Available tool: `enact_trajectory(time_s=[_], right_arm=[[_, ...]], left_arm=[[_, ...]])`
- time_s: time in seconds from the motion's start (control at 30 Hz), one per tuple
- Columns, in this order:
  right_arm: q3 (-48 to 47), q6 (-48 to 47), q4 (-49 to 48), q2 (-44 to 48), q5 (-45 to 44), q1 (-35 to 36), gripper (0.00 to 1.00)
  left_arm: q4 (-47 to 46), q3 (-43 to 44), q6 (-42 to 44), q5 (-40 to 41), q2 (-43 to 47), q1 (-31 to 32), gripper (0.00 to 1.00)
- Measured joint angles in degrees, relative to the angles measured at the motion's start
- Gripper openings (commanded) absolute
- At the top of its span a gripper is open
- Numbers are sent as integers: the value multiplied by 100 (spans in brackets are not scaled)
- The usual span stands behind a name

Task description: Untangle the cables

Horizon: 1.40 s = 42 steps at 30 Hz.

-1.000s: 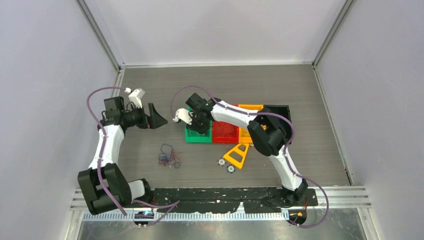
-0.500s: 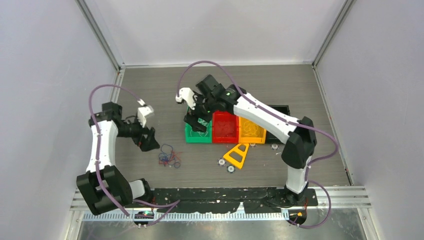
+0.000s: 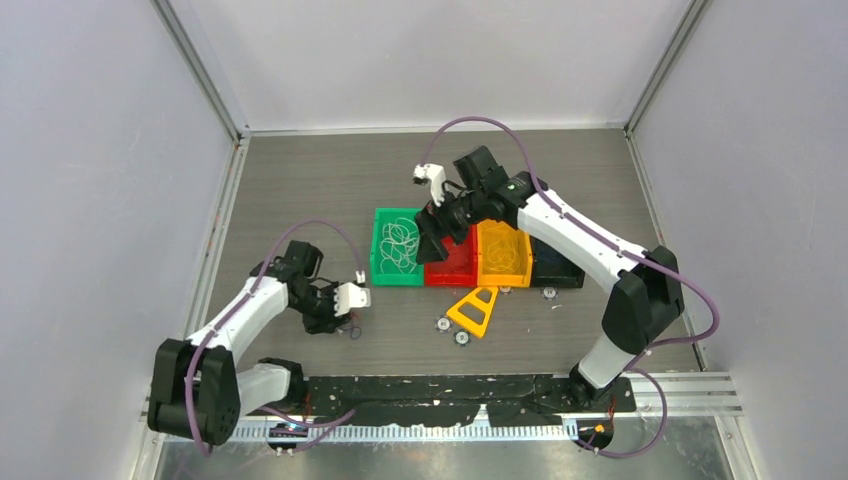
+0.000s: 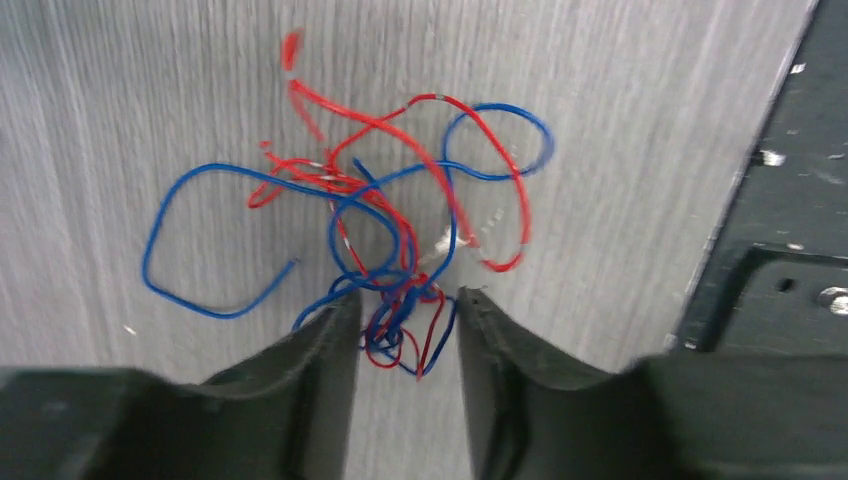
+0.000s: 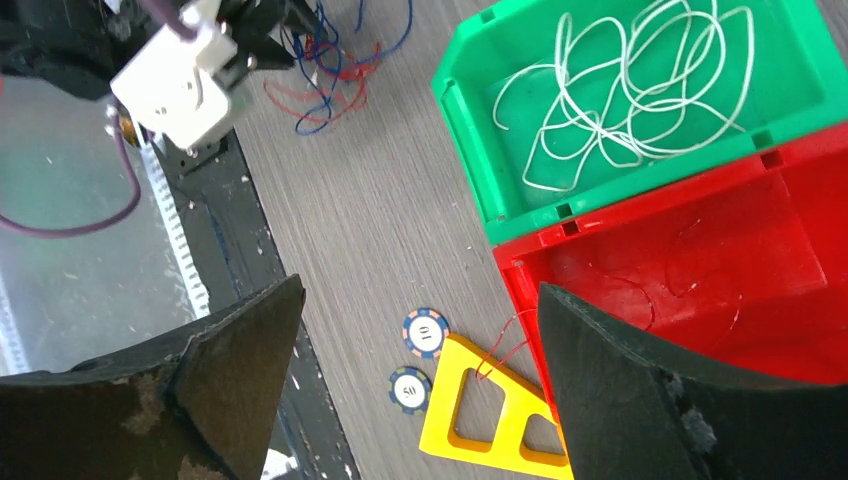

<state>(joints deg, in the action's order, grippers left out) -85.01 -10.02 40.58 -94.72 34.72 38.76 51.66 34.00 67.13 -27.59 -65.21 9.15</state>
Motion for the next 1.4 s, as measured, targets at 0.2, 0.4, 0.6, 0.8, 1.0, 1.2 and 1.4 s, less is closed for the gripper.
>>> enact_trajectory(time_s=[0.2, 0.4, 0.6, 0.8, 1.0, 1.2, 1.4], right_arm=[[540, 717, -586, 192, 273, -286, 86], [881, 1419, -1292, 319, 745, -229, 88], [911, 1847, -1725, 234, 1178, 212, 93], [979, 1910, -1978, 219, 1300, 868, 63], [1049, 1731, -1956, 48, 1095, 944, 15], [1261, 1585, -1762, 61, 1113, 780, 54], [1272, 1799, -1851, 365, 1521, 505, 73]], left_arm=[[-509, -59, -271, 345, 160, 564, 0], [-367, 378, -748, -339, 1558, 660, 0], [-688, 767, -1749, -780, 2050, 1176, 0], [-992, 968, -2581, -922, 1989, 1429, 0], [-1209, 951, -2774, -970, 2363, 1443, 0], [-1165, 721, -2376, -1019, 2964, 1447, 0], [-1156, 459, -1939, -1158, 3388, 1451, 0]])
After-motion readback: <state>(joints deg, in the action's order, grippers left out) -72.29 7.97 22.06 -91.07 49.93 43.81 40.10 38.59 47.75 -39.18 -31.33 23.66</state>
